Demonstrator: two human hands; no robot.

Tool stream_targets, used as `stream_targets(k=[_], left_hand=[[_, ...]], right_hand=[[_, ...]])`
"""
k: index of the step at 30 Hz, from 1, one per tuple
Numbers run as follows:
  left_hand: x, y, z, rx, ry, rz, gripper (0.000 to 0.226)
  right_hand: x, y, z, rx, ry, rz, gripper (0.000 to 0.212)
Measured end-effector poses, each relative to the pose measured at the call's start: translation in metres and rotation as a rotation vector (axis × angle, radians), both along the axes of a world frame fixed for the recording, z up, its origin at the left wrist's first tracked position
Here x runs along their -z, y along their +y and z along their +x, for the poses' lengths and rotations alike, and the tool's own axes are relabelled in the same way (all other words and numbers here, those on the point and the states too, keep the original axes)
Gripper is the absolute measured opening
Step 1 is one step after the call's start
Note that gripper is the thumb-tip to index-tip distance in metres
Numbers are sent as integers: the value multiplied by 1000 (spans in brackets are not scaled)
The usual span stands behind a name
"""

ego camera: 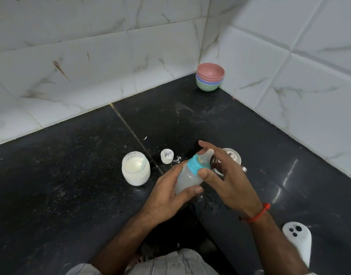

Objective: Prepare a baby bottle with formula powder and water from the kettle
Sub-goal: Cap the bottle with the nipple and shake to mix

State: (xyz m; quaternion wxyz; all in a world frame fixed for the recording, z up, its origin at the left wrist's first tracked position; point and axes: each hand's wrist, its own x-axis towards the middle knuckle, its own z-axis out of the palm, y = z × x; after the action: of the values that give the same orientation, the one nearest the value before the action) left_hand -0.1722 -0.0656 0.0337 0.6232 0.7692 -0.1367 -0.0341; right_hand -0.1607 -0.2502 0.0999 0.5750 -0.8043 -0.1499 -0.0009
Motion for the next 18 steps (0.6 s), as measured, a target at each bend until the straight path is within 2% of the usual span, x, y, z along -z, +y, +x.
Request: stream_targets(k=[2,4,6,14,16,18], left_hand=[[-1,2,2,-34,0,-16,63],[-3,3,4,-51,-20,1,60],[-3,4,5,-61,-33,8,58],[-3,2,4,-39,-90,70,66],[-4,2,4,-35,-97,95,67],[-5,1,5,-43,-89,78,66]], right_hand=[[0,-1,-4,-9,54,86,85],[-2,0,-7,-36,99,161,66],[-2,1,-7,-57,135,233,59],[2,11,-5,151,-32,129,54],[3,14,-5,181,-34,68,58],[5,18,-8,140,29,83,70]])
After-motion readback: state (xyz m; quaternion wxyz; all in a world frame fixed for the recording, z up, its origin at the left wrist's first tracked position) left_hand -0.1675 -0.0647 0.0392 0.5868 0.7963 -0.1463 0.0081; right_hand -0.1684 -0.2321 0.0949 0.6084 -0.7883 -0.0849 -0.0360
